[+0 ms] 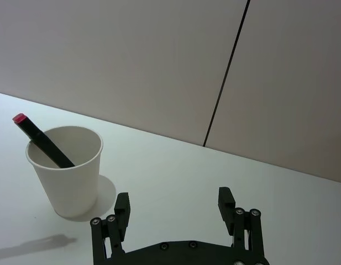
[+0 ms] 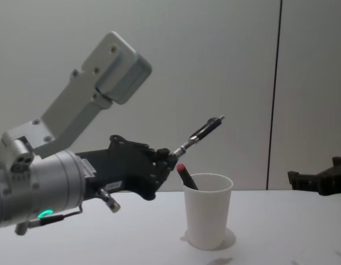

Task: Place the pen into the pen holder.

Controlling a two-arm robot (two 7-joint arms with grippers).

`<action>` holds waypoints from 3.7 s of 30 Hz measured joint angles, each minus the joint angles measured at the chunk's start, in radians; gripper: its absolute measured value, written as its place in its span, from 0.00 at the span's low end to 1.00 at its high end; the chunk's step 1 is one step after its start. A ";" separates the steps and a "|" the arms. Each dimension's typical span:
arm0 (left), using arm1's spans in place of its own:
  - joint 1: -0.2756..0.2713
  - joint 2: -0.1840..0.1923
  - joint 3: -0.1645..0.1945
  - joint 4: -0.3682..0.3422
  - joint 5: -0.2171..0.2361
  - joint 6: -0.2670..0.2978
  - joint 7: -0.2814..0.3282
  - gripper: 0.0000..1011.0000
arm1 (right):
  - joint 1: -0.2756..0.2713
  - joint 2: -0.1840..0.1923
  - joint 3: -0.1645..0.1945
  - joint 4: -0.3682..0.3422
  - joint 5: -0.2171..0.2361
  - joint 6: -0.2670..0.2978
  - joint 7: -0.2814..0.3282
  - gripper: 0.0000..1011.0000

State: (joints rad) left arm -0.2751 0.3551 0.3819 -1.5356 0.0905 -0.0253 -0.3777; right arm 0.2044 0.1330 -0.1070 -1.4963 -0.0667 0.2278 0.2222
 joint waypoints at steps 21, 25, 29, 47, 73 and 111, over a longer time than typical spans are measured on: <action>-0.064 -0.051 0.025 0.082 0.038 -0.047 -0.063 0.13 | 0.000 0.000 0.000 0.000 0.000 0.000 0.000 0.99; -0.068 -0.055 0.027 0.088 0.040 -0.049 -0.065 0.13 | 0.000 0.000 0.000 0.000 0.000 0.000 0.000 0.99; -0.072 -0.059 0.029 0.094 0.042 -0.052 -0.068 0.13 | -0.001 0.001 0.000 -0.001 0.003 -0.003 0.002 0.99; -0.079 -0.065 0.031 0.103 0.045 -0.055 -0.072 0.13 | -0.025 0.017 0.020 -0.023 0.120 -0.019 0.070 0.99; -0.080 -0.066 0.032 0.105 0.045 -0.056 -0.073 0.13 | -0.011 0.047 0.065 0.008 0.482 0.107 0.300 0.99; -0.080 -0.066 0.032 0.105 0.045 -0.056 -0.073 0.13 | 0.056 0.000 0.028 0.108 0.811 0.186 0.352 0.99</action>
State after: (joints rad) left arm -0.3554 0.2888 0.4140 -1.4305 0.1353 -0.0816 -0.4506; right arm 0.2607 0.1327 -0.0793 -1.3886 0.7439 0.4142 0.5744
